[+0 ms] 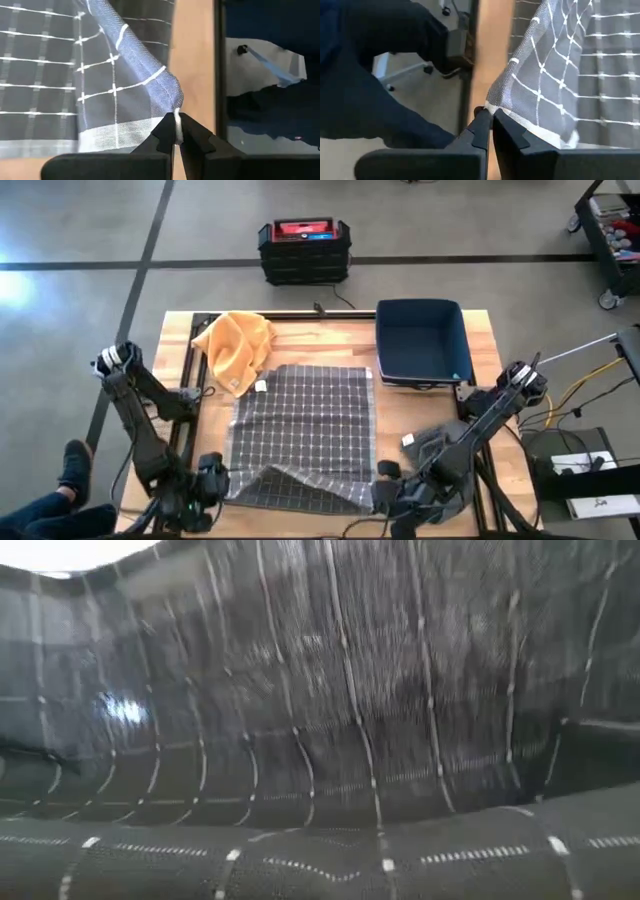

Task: Fold towel
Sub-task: Fold the gray patterned kitchen towel

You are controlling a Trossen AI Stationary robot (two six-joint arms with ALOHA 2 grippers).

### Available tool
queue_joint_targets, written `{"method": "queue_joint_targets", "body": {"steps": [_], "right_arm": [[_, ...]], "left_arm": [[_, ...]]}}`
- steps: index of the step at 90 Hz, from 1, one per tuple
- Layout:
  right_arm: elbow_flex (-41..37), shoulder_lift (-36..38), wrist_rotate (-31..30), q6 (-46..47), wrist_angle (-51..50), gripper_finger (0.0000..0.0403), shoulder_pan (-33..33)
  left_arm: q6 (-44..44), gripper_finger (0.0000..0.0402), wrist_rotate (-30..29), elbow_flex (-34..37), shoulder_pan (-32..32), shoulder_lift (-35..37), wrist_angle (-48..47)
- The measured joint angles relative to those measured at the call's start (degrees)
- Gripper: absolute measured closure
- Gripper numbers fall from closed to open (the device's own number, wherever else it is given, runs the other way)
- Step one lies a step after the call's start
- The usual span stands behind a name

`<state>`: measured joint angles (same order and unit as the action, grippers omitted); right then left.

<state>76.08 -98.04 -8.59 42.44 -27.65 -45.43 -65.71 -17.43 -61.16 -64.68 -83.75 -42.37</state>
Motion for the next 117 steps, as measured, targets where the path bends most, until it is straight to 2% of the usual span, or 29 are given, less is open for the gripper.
{"method": "queue_joint_targets", "body": {"steps": [28, 44, 68, 75, 83, 96, 108, 117], "right_arm": [[3.77, -1.53, -0.01, 10.65, -0.52, 0.0403, -5.86], [6.33, -1.53, -2.09, 13.94, -3.52, 0.0403, -9.44], [8.62, -1.53, -5.07, 15.74, -8.55, 0.0403, -12.72], [8.67, -1.53, -6.59, 14.36, -8.43, 0.0403, -12.70], [8.67, -1.53, -7.72, 11.53, -9.65, 0.0403, -11.92], [8.67, -1.53, -8.47, 8.58, -16.08, 0.0403, -7.74], [8.67, -1.22, -10.06, 6.02, -24.70, 0.0403, -2.96], [8.67, -0.48, -11.81, 3.40, -29.22, 0.0403, 1.54]], "left_arm": [[-0.88, 0.0401, 0.28, -14.02, -1.78, -12.56, 2.52], [-0.66, 0.0401, -2.56, -21.72, -2.10, -17.87, 3.13], [-0.59, 0.0401, -2.06, -35.91, -2.14, -28.09, 3.45], [-0.59, 0.0401, -1.92, -41.08, -2.19, -29.94, -2.62], [-0.94, 0.0401, -2.37, -46.15, -2.19, -30.42, -14.77], [-2.10, 0.0401, -8.03, -49.53, -1.05, -27.73, -34.80], [-4.35, 0.0401, -12.39, -46.76, 1.49, -22.92, -47.56], [-2.62, 0.0401, -15.49, -39.92, 4.47, -16.68, -46.45]]}}
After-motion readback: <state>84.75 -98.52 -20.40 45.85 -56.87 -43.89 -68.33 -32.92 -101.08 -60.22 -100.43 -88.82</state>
